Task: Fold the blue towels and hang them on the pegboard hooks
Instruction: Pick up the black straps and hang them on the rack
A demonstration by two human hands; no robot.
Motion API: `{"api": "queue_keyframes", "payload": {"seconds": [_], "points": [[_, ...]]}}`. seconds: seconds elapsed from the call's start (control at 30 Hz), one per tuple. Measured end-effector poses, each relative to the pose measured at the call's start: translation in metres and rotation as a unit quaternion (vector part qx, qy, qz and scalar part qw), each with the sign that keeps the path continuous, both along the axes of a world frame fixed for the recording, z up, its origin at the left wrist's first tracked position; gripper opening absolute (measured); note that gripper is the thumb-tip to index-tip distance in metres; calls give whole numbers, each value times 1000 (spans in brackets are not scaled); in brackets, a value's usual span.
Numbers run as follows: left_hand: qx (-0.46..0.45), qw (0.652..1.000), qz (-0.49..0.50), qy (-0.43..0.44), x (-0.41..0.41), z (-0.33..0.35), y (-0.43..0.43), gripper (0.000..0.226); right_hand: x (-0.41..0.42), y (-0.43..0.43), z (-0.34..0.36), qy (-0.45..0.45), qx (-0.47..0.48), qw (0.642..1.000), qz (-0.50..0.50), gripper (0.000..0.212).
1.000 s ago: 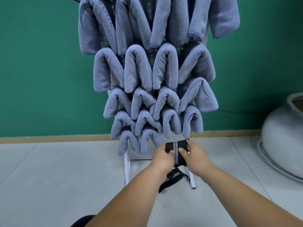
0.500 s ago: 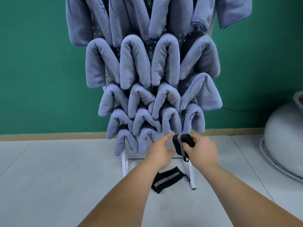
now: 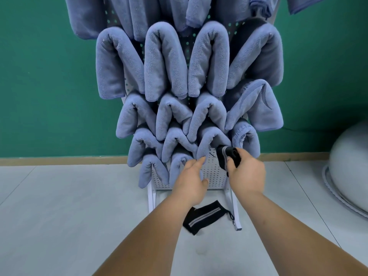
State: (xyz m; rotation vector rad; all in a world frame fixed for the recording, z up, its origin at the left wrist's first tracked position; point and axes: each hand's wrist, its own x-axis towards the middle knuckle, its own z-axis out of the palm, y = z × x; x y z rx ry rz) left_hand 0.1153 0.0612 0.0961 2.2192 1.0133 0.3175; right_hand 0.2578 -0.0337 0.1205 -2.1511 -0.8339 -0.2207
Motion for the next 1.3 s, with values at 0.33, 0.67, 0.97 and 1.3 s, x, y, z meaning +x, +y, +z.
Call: {"api": "queue_keyframes", "payload": {"seconds": [0.33,0.67,0.97,1.3], "points": [[-9,1000,6,-12,1,0,-6,74,-15,5,-11,-5,42,999,-1,11],[-16,1000,5,-12,3,1,-7,74,-10,13,-19,-15,-14,1000,17,19],[-25,999,12,-42,3,-7,-2,74,-12,21,-28,-2,-67,998,-3,14],[-13,997,5,-77,1,-19,7,74,-15,29,-33,-30,-106,993,-47,22]]}}
